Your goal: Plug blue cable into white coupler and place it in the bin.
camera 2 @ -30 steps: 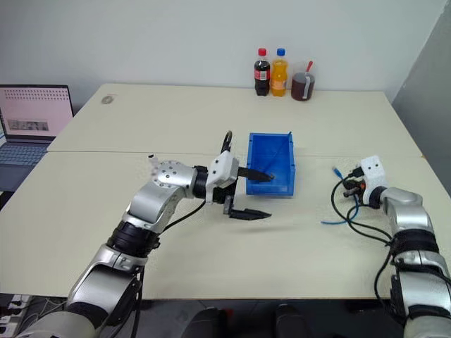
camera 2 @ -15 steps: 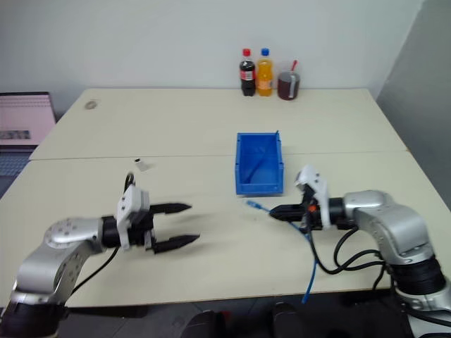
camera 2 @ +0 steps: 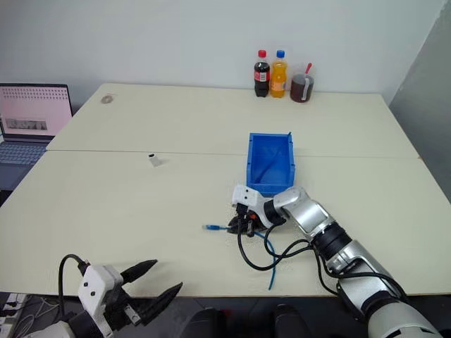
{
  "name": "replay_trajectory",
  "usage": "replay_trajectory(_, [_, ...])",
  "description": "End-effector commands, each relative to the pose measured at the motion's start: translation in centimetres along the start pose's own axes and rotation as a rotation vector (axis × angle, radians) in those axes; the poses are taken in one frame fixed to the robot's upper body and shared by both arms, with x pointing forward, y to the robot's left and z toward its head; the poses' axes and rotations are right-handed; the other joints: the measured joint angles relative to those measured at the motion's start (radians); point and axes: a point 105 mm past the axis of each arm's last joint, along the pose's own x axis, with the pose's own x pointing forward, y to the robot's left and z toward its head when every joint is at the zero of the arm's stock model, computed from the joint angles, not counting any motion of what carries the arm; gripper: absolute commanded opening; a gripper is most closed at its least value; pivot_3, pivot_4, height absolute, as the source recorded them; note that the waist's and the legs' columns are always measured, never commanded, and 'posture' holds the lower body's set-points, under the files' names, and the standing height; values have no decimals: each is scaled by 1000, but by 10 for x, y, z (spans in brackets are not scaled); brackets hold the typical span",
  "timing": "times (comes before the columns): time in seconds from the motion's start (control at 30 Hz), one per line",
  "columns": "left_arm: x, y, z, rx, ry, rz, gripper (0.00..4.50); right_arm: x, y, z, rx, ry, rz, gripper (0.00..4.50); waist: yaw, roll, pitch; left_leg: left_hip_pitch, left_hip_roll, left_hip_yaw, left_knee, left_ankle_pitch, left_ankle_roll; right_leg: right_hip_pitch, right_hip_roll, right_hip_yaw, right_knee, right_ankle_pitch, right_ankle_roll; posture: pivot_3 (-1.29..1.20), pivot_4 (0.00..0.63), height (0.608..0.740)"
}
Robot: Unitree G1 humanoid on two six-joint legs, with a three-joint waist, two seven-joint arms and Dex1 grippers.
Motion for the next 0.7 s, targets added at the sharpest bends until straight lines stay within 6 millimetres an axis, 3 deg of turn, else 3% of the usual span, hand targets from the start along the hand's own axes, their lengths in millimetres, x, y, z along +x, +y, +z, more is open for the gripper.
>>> replay_trajectory(0.03, [9,-3,12,11,-45,0,4500,2,1,-9,-5,30,7,2068,-1,-1,-1,1,0,0,0,0,0,0,0,0,0,0,0,0,150,740])
replay_trajectory(0.1, [13,1,14,25,-42,-21,4500,-4,-1,-10,12,8,-18,2651,-2,-1,-1,1,0,0,0,0,0,4,1,0,0,0,0,0,150,740])
replay_trajectory(0.27, [29,34,30,183,-30,-98,4500,-40,-3,4,62,-136,-152,3981,10,1,0,2,0,-3,0,0,0,7,3,-3,0,-1,-2,0,150,740])
replay_trajectory(0.37, [46,50,41,295,-14,-211,4500,-68,15,10,56,-177,-196,3981,17,2,1,1,-1,-3,1,0,0,7,3,-5,0,-1,-2,0,150,740])
replay_trajectory(0.53, [83,49,52,370,-12,-431,4500,-96,49,13,80,-195,-248,3981,8,2,1,0,-1,-3,-1,-1,-1,7,2,-4,-2,-1,-2,0,150,740])
replay_trajectory(0.7, [112,47,33,553,63,-679,4500,-114,75,16,159,-264,-325,3981,6,2,2,0,0,-3,-2,-1,-2,7,7,-4,-1,-1,-2,0,150,740])
